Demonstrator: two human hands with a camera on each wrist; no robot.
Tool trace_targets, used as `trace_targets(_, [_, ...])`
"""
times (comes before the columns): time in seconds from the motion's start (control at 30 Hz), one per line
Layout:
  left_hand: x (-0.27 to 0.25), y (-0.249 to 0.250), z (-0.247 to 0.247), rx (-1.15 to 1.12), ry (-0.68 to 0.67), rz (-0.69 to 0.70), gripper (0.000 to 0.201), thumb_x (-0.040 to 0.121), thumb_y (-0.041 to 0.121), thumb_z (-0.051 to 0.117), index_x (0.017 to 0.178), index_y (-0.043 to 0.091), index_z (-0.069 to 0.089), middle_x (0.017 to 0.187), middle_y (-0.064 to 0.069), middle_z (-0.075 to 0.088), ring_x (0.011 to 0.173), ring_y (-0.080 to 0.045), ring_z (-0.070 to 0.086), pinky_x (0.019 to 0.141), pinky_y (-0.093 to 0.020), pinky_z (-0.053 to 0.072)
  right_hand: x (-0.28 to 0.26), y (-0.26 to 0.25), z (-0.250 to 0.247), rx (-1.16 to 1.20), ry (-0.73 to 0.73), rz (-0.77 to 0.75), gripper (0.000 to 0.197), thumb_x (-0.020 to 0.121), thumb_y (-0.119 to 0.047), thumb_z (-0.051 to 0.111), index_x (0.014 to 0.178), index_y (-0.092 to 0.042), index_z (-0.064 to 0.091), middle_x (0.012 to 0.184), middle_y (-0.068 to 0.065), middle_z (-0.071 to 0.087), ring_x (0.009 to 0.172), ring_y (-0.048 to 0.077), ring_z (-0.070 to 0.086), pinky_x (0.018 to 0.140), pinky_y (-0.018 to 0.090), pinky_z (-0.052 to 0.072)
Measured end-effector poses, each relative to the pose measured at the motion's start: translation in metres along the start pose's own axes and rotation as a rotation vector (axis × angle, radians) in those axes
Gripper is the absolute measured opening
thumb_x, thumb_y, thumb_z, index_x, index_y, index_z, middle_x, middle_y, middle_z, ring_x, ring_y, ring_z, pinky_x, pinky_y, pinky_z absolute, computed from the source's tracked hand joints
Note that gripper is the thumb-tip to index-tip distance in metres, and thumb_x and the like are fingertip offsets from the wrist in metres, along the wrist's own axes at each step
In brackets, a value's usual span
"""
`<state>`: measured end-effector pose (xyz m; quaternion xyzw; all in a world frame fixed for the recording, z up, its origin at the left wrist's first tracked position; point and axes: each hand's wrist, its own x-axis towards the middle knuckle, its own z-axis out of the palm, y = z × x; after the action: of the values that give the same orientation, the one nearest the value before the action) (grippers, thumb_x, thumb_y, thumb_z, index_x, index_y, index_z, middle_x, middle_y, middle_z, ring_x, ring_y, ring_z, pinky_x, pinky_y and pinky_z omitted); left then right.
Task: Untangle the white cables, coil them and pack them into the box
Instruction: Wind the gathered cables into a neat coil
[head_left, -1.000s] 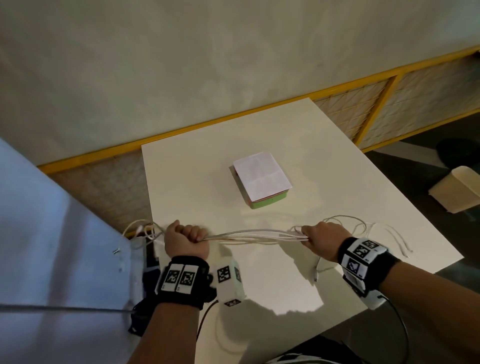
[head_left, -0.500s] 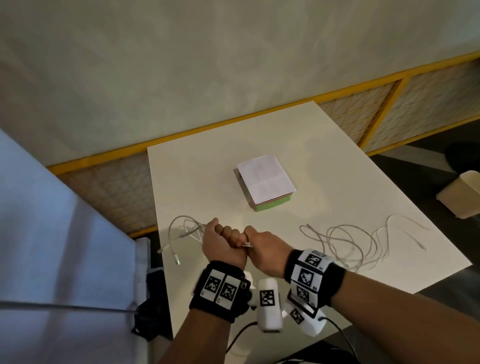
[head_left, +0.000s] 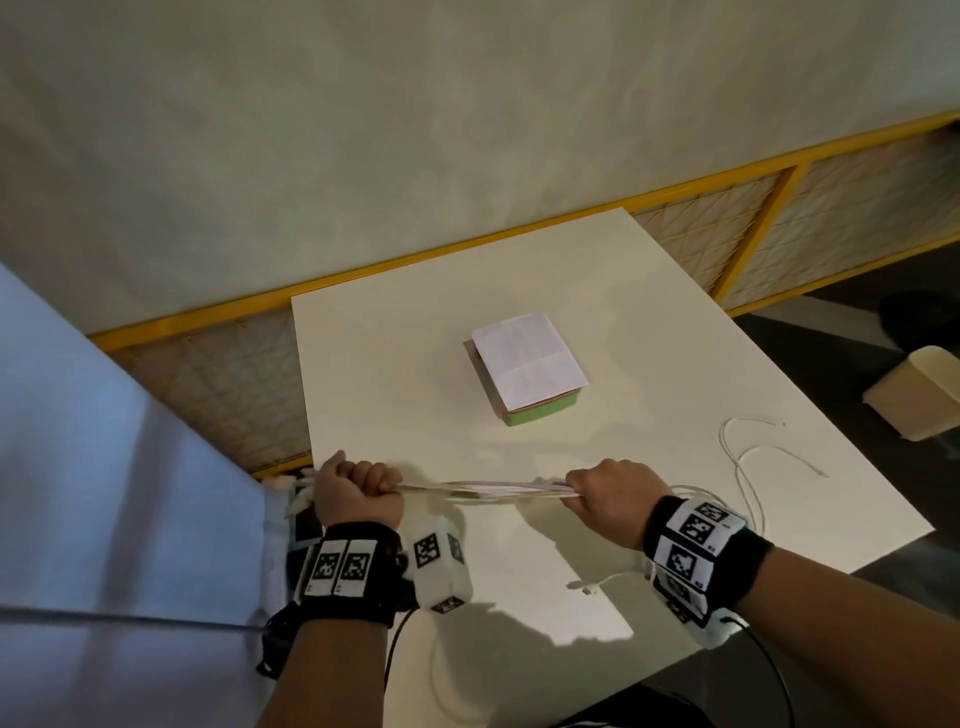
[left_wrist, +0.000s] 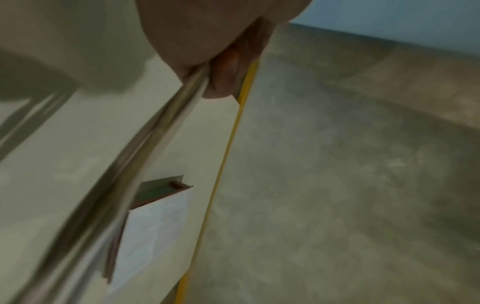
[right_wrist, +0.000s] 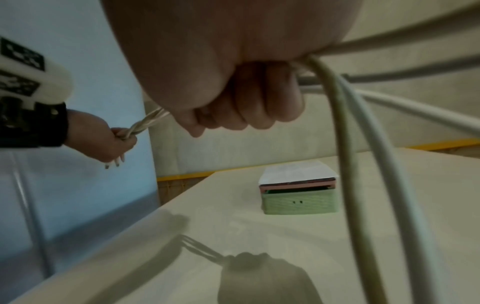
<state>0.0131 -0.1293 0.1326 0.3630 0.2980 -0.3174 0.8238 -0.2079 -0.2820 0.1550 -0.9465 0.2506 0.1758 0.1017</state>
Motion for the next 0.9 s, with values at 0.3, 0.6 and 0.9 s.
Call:
trace_targets(0.3, [0.005,-0.001,0.004,0.074,-0.022,0.022,0.042,0.095,0.018,0.036,0.056,0.021,0.02,0.035,0.006,0.019,0.028,-0.01,0.019,0.035,-0.015,0.023,0.006,0.024,0.006,-0.035,-0.024,0.055,0.04,0.097,-0.045,0.026,0.102,-0.018,0.056,0.102,0.012,0.066,0.095,0.034,0.061,0.068,0.032,0.036])
trace_targets(0.6, [-0.016,-0.021,0.011,0.141,-0.102,0.069,0.044,0.095,0.02,0.039,0.057,0.023,0.018,0.036,0.008,0.017,0.029,-0.01,0.015,0.033,-0.018,0.018,0.008,0.026,0.01,0.057,-0.124,0.035,0.083,0.071,-0.061,0.061,0.137,-0.024,0.027,0.14,0.004,0.041,0.131,0.025,0.037,0.11,0.047,0.022])
trace_targets(0.9, [-0.026,-0.02,0.028,0.106,-0.063,0.129,0.044,0.095,0.02,0.04,0.056,0.022,0.019,0.038,0.007,0.017,0.033,-0.012,0.015,0.036,-0.019,0.019,0.026,-0.032,-0.048,0.019,-0.408,-0.28,0.133,0.061,-0.034,0.082,0.142,-0.034,-0.023,0.159,0.001,0.002,0.145,0.021,-0.001,0.115,0.054,-0.006])
